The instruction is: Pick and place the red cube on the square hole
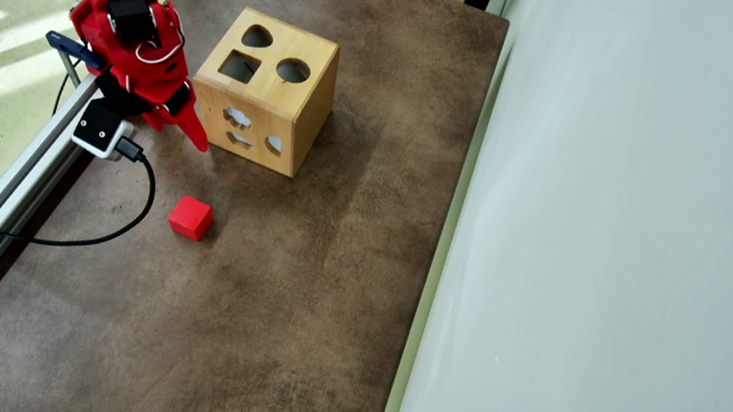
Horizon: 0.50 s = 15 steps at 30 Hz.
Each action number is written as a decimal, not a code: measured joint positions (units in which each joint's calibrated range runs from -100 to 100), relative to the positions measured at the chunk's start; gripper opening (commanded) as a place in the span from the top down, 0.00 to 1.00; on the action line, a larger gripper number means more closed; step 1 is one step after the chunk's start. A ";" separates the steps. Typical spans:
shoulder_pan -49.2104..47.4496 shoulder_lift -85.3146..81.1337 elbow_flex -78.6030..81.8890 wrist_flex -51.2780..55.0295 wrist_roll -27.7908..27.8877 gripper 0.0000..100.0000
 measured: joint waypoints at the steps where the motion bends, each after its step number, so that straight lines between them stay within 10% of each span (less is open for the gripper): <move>1: 0.00 0.51 0.00 0.00 0.00 0.66; 15: 2.08 16.86 -14.18 0.00 0.00 0.66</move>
